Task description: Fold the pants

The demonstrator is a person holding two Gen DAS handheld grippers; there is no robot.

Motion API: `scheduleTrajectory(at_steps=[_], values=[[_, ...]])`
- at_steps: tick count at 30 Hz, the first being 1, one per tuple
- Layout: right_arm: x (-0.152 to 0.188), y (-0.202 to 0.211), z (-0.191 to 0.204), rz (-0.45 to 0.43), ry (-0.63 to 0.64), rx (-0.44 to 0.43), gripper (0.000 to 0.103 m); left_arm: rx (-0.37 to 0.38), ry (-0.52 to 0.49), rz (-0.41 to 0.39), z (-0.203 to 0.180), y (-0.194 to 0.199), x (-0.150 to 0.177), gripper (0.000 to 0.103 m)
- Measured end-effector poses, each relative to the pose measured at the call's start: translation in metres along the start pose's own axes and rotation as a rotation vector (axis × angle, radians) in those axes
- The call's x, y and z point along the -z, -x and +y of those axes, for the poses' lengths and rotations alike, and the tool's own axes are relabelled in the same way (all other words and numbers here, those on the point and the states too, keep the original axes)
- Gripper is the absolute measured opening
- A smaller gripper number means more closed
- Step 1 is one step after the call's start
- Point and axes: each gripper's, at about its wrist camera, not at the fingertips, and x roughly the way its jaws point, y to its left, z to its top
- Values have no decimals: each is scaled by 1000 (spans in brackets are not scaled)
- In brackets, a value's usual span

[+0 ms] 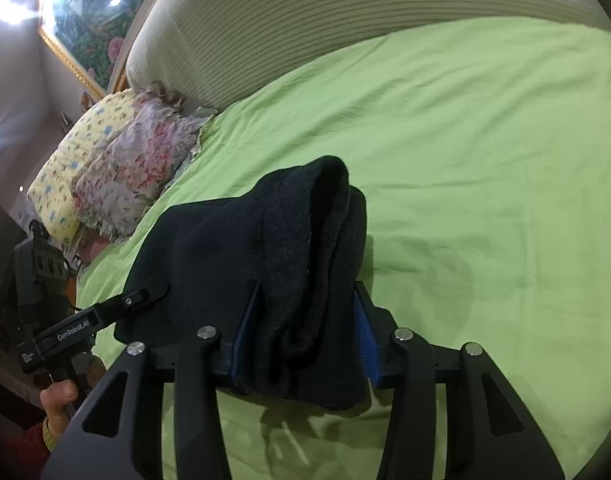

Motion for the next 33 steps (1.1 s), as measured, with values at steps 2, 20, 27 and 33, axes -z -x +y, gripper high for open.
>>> scheduleTrajectory(at_steps=[2, 20, 27, 33], values=[[1, 0, -4, -8, -3, 12, 51, 14, 6, 3, 3, -2, 2, 53], [10, 17, 5, -72, 51, 98, 68, -90, -21, -13, 5, 20, 20, 82], [22, 28, 22, -84, 138, 106, 77, -156, -82, -32, -11, 32, 38, 83], [40, 37, 40, -91, 229, 116, 87, -231, -136, -82, -22, 49, 63, 86]])
